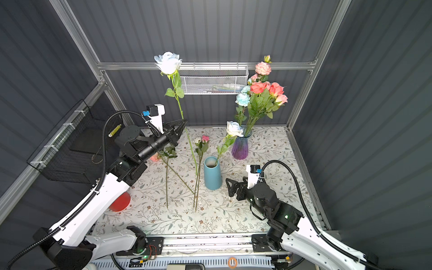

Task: Arrange the flowers into the vase
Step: 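Lift the white rose high above the table with left gripper, then carry the white rose over the teal vase and lower its stem in with left gripper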

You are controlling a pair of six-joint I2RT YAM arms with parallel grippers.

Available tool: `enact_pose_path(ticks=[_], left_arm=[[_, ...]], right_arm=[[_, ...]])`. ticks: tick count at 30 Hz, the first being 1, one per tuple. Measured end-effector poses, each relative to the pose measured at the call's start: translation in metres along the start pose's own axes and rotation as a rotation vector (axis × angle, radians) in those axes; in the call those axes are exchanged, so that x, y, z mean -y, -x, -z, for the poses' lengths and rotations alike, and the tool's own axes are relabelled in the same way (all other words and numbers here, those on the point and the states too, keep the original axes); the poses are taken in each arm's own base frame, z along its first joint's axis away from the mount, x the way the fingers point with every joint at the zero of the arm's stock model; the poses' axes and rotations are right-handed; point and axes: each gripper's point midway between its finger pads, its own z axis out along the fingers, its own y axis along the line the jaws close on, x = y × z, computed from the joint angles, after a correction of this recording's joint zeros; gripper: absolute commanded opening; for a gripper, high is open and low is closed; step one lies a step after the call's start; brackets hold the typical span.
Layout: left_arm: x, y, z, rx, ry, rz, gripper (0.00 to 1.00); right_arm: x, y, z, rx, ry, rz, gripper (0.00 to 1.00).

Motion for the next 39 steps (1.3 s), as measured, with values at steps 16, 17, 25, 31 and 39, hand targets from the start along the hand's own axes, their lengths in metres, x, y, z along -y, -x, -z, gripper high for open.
enact_pose_path(ticks=[16,17,25,31,39], left_arm=[[-0.025,0.002,-0.042,0.107,0.066,-0.012,0.00],[-0.027,-0.001,-0.046,0.100,0.068,-0.007,0.00],[-0.027,-0.008,-0.053,0.070,0.067,0.010,0.00],[-0.002,0.041,-0.042,0.047,0.057,-0.165,0.00],[0.013,0.063,-0.014,0.038,0.055,-0.280,0.00]], right_arm=[[0.000,0.013,0.013,0.051,0.025,-0.095,0.99],[0.000,0.014,0.014,0.053,0.026,-0.100,0.99],[0.004,0.013,0.018,0.052,0.019,-0.118,0.99],[0.004,0.014,0.019,0.055,0.021,-0.120,0.99],[0.004,0.017,0.022,0.069,0.024,-0.124,0.98]])
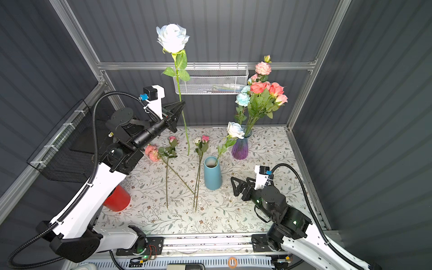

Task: Arrange the flowers into the vase
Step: 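Carry the white rose over the teal vase and lower its stem in with left gripper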

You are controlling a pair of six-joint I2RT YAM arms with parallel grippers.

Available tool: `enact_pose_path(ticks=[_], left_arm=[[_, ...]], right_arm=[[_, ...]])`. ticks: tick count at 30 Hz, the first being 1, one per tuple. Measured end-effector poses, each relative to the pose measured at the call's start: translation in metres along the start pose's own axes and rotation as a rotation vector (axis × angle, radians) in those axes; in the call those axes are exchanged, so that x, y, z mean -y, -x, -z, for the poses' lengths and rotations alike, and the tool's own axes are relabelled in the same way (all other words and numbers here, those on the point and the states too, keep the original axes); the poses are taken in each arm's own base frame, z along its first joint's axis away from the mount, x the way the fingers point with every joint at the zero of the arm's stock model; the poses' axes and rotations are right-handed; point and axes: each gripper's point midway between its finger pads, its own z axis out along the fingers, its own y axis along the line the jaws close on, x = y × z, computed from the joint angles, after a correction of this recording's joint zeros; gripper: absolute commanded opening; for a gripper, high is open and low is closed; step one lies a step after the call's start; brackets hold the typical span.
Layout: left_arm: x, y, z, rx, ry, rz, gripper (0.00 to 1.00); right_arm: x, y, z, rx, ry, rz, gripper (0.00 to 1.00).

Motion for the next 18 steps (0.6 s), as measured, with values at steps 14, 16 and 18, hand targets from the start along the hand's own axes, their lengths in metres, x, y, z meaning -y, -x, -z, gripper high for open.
enact_pose_path(ticks=[14,16,18], left_arm=[[0.027,-0.069,-0.048,-0.059,-0.100,0.182,0.00],[0.029,-0.083,-0.050,-0.080,-0.101,0.197,0.00],[0.029,-0.096,-0.051,-0.097,-0.095,0.213,0.00]], right_arm=[[0.005,-0.003,-0.005,-0.007,-0.031,-0.009,0.99],[0.005,-0.002,-0.004,-0.004,-0.032,-0.010,0.98],[0.007,-0.003,-0.004,-0.003,-0.033,-0.012,0.98]])
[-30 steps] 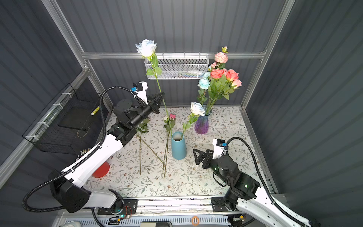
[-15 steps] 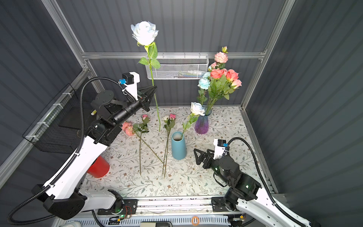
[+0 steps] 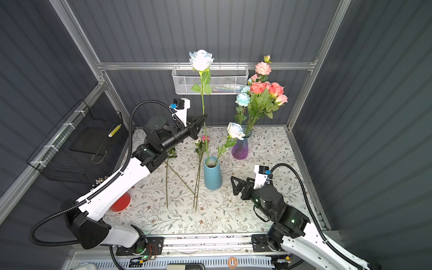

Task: Arrange the flowers into the vase
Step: 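Carry the white rose over the teal vase and lower its stem in with left gripper, then open left gripper and withdraw it from the teal vase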

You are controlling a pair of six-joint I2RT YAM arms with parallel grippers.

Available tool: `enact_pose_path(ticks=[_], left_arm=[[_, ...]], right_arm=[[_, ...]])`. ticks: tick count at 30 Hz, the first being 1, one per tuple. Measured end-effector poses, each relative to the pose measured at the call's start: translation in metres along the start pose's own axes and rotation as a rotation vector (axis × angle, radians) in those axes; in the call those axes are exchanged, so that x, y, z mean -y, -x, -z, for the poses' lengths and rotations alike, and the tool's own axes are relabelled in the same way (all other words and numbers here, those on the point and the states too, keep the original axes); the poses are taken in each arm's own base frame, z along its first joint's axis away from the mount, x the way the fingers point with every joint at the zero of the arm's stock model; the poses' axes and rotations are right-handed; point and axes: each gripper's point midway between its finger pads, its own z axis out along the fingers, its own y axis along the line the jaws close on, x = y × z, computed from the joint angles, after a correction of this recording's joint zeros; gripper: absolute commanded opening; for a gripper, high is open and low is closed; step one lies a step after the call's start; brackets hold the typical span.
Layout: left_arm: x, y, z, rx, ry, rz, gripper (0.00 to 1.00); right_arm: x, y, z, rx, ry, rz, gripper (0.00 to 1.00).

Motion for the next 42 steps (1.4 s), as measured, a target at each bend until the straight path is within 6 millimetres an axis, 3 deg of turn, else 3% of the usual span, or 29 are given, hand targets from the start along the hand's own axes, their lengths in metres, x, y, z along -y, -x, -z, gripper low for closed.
enact_pose_path(ticks=[4,11,14,20,24,30,37,42], left_arm=[[-0.005,-0.027,-0.002,-0.031,0.010,0.029,0.00],[-0.008,-0.111,-0.008,-0.216,0.038,0.074,0.01],[-0.002,-0.142,-0.005,-0.286,0.044,0.080,0.07],[-0.006,-0.184,0.006,-0.376,0.075,0.087,0.17],[-0.009,-0.191,0.013,-0.398,0.091,0.087,0.34],[-0.006,-0.175,0.023,-0.378,0.100,0.076,0.56],[-0.004,-0.164,0.041,-0.405,0.109,0.048,0.66],[-0.001,-0.144,0.069,-0.398,0.133,0.022,0.69]], right_arm=[[0.004,-0.005,-0.002,-0.010,-0.010,-0.004,0.98],[0.011,-0.015,-0.007,-0.036,-0.029,-0.003,0.98],[0.011,-0.020,-0.010,-0.055,-0.034,-0.001,0.98],[0.012,-0.025,-0.014,-0.075,-0.036,-0.010,0.98],[0.013,-0.027,-0.014,-0.080,-0.034,-0.016,0.98],[0.012,-0.028,-0.015,-0.087,-0.028,-0.021,0.98],[0.011,-0.028,-0.015,-0.089,-0.027,-0.021,0.98],[0.011,-0.029,-0.015,-0.089,-0.027,-0.021,0.97]])
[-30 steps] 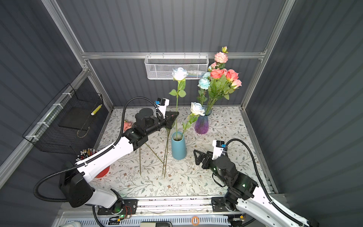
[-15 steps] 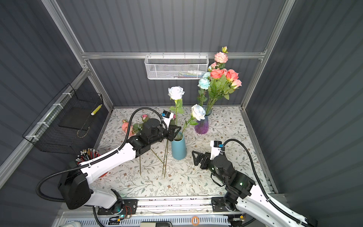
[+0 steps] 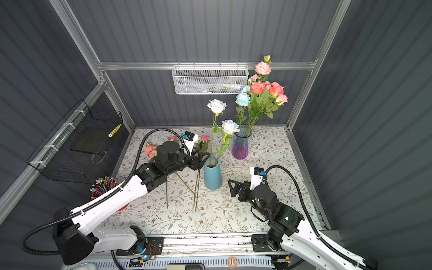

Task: Arrange the flowers into the vase
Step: 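Open left gripper and withdraw it from the teal vase, then lower left gripper and grasp the pink rose stem on the table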

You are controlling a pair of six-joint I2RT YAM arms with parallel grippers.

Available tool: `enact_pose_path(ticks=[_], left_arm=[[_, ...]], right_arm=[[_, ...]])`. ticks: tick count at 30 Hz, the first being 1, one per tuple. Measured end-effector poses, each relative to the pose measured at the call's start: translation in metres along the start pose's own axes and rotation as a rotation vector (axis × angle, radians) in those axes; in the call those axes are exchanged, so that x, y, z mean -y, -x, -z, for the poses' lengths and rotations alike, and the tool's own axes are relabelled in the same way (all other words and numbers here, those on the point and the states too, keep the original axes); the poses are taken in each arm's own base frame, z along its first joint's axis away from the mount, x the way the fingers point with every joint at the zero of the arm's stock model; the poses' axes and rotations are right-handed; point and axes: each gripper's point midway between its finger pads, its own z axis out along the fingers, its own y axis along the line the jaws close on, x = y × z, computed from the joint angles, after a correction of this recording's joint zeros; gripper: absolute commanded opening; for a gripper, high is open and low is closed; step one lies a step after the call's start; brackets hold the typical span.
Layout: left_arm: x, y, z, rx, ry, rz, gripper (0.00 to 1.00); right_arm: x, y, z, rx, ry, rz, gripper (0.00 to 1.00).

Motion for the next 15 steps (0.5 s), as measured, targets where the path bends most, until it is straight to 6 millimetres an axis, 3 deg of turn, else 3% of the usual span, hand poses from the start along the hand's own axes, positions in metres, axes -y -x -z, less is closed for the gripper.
enact_pose_path(ticks=[4,7,11,15], left_arm=[[-0.011,0.007,0.043,0.057,0.076,-0.002,0.70],[-0.036,-0.010,0.071,0.075,0.209,0.045,0.72],[-0.082,-0.072,0.096,-0.007,0.441,0.158,0.74],[-0.113,-0.134,0.113,-0.133,0.618,0.234,0.73]], right_arm=[[0.002,-0.002,-0.003,-0.011,-0.011,0.004,0.96],[0.003,-0.007,-0.007,-0.029,-0.023,0.011,0.95],[0.004,-0.013,-0.012,-0.059,-0.033,0.021,0.89],[0.004,-0.016,-0.018,-0.077,-0.042,0.037,0.80]])
